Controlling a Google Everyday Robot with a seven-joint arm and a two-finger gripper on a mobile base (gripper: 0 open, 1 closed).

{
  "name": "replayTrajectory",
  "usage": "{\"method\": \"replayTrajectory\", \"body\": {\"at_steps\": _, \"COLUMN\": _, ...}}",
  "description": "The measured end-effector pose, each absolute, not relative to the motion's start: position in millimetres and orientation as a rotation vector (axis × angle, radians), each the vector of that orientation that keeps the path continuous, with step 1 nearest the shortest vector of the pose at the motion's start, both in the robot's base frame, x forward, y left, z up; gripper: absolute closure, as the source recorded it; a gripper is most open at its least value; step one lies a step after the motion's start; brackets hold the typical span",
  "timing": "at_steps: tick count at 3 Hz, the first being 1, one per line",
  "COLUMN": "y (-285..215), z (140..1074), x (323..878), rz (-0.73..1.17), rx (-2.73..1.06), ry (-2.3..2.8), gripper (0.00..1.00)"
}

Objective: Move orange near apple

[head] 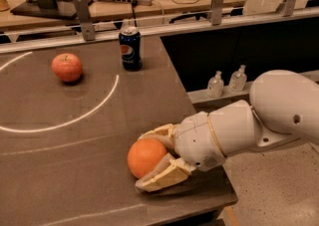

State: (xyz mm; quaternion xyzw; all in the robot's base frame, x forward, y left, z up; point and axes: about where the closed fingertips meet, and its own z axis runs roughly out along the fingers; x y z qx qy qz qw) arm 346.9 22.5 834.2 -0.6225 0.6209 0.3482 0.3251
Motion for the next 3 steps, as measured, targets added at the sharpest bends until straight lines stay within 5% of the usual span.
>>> {"method": "replayTrajectory", "body": {"at_steps": 1, "y": 21, "z": 857, "x": 341, "rz": 0.900, "rx": -1.534, "ry": 1.609, "gripper": 0.93}}
{"method": "replayTrajectory", "body": {"at_steps": 3, "y": 36, "z": 883, "x": 359, "rz": 0.860, "rx": -1.428, "ry": 1.575, "gripper": 1.00}}
